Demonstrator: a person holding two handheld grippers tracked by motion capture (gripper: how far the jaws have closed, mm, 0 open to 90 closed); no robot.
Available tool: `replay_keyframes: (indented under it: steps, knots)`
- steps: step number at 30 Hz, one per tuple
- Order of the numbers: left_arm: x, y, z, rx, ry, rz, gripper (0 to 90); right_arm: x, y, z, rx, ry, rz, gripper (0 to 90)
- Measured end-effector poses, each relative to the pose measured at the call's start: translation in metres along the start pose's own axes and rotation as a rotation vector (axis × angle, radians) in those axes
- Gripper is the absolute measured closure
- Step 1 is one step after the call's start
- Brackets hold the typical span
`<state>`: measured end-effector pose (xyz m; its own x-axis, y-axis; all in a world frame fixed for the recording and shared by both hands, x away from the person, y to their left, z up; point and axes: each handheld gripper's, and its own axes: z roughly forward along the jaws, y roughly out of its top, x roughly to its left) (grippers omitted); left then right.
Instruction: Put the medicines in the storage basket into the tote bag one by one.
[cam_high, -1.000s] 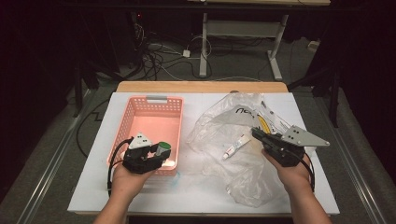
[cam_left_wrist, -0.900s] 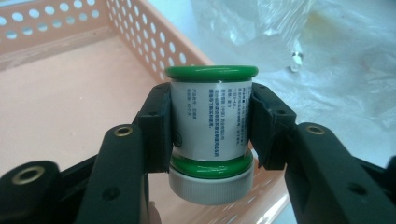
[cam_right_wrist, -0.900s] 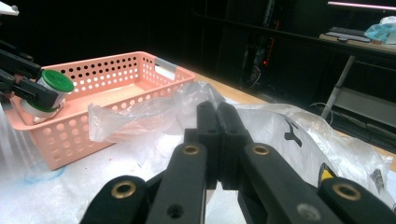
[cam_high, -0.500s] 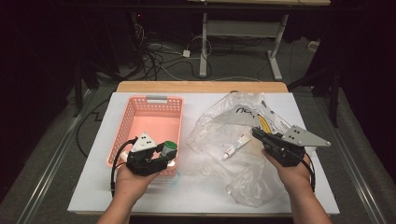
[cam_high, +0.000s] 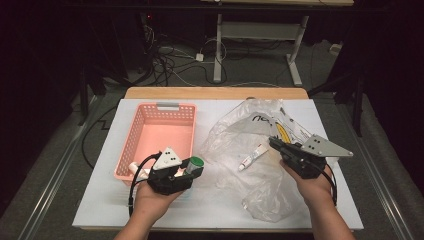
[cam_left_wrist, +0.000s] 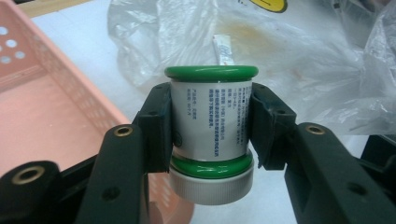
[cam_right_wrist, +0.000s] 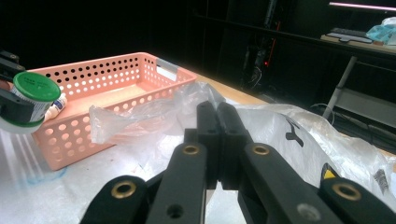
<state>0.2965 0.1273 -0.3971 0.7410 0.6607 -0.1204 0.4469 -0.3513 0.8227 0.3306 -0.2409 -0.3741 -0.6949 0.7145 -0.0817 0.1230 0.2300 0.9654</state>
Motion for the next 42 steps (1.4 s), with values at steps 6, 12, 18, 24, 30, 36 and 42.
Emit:
replay_keyframes:
  steps: [6,12,18,24,30,36,42]
  knots:
    - [-0.010,0.000,0.012,0.016,-0.021,0.016,53.7,0.001,0.000,0.000,0.002,0.001,-0.001,90.0]
    - [-0.019,0.007,0.028,0.037,-0.040,0.038,53.7,0.001,0.000,0.000,0.002,0.001,-0.002,90.0]
    - [-0.029,0.020,0.045,0.021,-0.063,0.054,53.7,0.001,0.000,0.000,0.005,0.000,-0.002,90.0]
    - [-0.040,0.031,0.065,0.023,-0.076,0.081,53.7,0.001,0.000,0.000,0.005,0.001,-0.003,90.0]
    - [-0.046,0.037,0.085,0.043,-0.084,0.093,53.7,0.001,0.001,0.000,-0.001,0.003,-0.003,90.0]
    - [-0.049,0.039,0.101,0.052,-0.087,0.095,53.7,0.001,0.001,0.000,-0.001,0.003,-0.003,90.0]
    - [-0.051,0.041,0.118,0.061,-0.084,0.106,53.7,0.001,0.001,0.000,-0.002,0.004,-0.005,90.0]
